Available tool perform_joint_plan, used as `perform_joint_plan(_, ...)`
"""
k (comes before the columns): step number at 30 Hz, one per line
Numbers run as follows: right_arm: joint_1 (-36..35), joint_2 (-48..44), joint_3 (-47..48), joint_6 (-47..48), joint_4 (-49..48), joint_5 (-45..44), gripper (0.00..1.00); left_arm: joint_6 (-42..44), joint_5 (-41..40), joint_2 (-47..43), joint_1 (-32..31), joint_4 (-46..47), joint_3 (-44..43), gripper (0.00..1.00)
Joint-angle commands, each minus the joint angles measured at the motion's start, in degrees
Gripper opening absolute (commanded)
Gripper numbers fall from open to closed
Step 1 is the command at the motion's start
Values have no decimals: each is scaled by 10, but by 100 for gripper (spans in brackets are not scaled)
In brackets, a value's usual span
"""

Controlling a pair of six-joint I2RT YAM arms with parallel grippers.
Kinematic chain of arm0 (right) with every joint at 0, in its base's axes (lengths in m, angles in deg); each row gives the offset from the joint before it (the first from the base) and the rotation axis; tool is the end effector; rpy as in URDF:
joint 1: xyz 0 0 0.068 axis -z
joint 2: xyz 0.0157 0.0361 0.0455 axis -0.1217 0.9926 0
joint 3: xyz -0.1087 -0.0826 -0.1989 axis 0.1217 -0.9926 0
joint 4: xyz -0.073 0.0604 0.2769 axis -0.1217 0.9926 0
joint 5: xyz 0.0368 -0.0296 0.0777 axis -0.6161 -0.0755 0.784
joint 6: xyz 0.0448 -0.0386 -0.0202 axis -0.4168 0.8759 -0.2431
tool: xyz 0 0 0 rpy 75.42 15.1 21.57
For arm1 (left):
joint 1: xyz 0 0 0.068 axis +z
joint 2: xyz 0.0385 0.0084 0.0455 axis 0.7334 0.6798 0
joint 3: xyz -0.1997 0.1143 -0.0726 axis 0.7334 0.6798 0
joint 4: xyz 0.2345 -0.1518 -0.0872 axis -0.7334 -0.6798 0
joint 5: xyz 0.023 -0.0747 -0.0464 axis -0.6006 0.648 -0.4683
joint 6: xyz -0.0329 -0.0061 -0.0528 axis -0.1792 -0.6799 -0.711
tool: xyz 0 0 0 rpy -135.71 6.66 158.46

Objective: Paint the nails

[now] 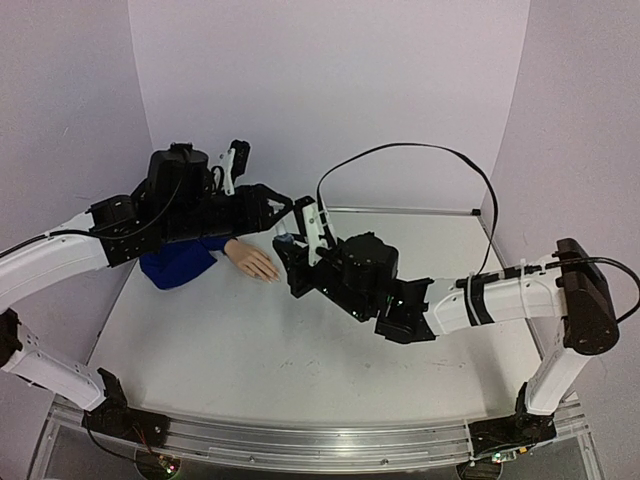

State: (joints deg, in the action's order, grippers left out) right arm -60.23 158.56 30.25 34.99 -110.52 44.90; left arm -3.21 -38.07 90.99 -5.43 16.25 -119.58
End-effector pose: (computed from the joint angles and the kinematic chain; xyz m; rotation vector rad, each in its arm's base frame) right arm 0.1810 0.3853 0.2627 -0.3584 1.2316 0.8334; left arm 0.2117 -0.2746 0.3512 0.2773 1.9852 -1.0059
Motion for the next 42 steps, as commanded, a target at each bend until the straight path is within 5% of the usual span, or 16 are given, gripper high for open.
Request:
perform_joint_plan(1,-7,-4,37,16,-40,-6,0,17,-8,14,-3,36,-34,48)
perform_joint_plan(15,-8,-10,41,20,-44,-12,0,16,15,25,-6,34,-26,22)
perform_joint_plan(25,-6,-48,31,53,-45,40,0,74,138,33,-11,37,-2,5)
perform_joint_plan(29,20,-92,8,39,-44,187,0,129,210,28,-10,48,16,1)
perform_joint_plan(32,80,-125,-12,-29,-62,395,0,162,305,20,-10,81,32,0)
perform_joint_plan(37,161,-129,-30,-269,-306,798,0,193,517,31,-10,149,42,0)
perform_joint_plan(42,162,-112,-1,-379,-410,875,0,204,623,57,-10,186,23,0)
